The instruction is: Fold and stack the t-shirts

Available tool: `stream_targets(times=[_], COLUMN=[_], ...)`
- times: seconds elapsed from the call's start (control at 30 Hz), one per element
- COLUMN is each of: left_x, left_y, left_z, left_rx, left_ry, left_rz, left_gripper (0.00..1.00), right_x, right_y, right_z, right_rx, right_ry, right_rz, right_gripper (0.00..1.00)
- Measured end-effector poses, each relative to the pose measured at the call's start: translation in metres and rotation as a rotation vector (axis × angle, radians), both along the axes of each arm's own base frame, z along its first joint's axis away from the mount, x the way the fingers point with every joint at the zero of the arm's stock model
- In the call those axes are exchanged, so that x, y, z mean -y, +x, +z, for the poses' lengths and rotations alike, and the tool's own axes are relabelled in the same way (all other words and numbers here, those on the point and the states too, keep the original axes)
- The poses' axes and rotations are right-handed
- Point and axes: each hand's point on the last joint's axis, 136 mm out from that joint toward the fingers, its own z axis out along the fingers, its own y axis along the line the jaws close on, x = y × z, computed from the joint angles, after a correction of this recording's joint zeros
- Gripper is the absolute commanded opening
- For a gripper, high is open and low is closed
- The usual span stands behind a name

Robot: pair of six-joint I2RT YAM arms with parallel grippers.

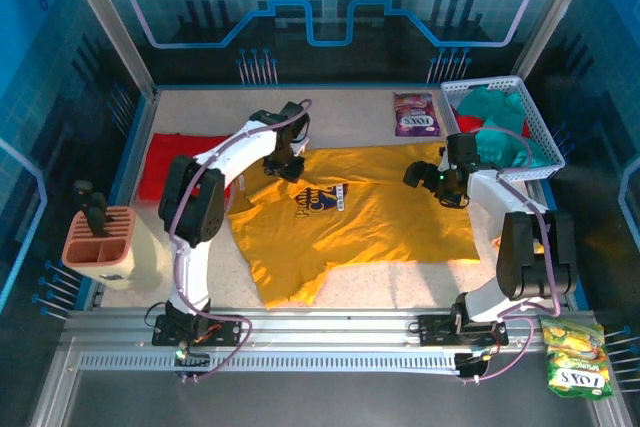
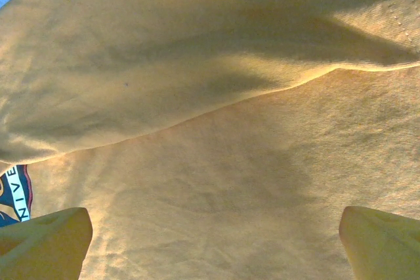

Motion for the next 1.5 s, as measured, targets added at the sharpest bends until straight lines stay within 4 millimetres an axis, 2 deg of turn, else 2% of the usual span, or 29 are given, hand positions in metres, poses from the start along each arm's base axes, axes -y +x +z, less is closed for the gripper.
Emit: stream_targets(times=[0.13,0.23,0.3,0.4,0.53,0.63,0.73,0.87,1.03,1.3,1.4,1.5], left_x=[-0.018,-0.031,-0.038,-0.039,-0.031,-0.019,-0.004,0.012,0.006,0.002,0.0,-0.001], left_y=[-0.001,0.004,0.004,-0.003,-0.014,-0.024,-0.034,-0.041,-0.034,-0.021,-0.021,-0.021], left_z=[-0.027,-0.025,-0.016,0.008,0.044,0.053,0.042,0.013,-0.02,-0.029,-0.038,-0.04], left_rx=[-0.073,-0.062,-0.029,0.037,0.146,0.194,0.192,0.155,0.137,0.181,0.169,0.169], left_ry=[0.042,0.049,0.046,0.022,-0.03,-0.064,-0.069,-0.035,0.035,0.071,0.087,0.096], left_rz=[0.045,0.096,0.133,0.167,0.183,0.17,0.128,0.081,0.089,0.102,0.102,0.11], left_gripper=[0.39,0.39,0.4,0.42,0.43,0.41,0.4,0.41,0.42,0.35,0.28,0.16], right_x=[-0.001,-0.003,-0.003,-0.004,-0.006,-0.007,-0.007,-0.008,-0.008,-0.008,-0.008,-0.008], right_y=[0.0,0.0,-0.001,-0.001,-0.001,-0.002,-0.002,-0.001,-0.002,-0.004,-0.004,-0.004], right_z=[0.0,0.001,0.0,-0.001,-0.002,-0.004,-0.005,-0.005,-0.006,-0.008,-0.008,-0.008], right_rx=[-0.001,0.0,0.0,-0.003,-0.008,-0.013,-0.016,-0.016,-0.018,-0.024,-0.024,-0.024], right_ry=[0.006,0.014,0.017,0.023,0.032,0.036,0.04,0.04,0.04,0.04,0.04,0.04], right_rz=[0.003,0.007,0.009,0.012,0.016,0.018,0.02,0.021,0.021,0.021,0.021,0.021], right_gripper=[0.97,0.97,0.97,0.96,0.96,0.96,0.96,0.96,0.96,0.96,0.96,0.96])
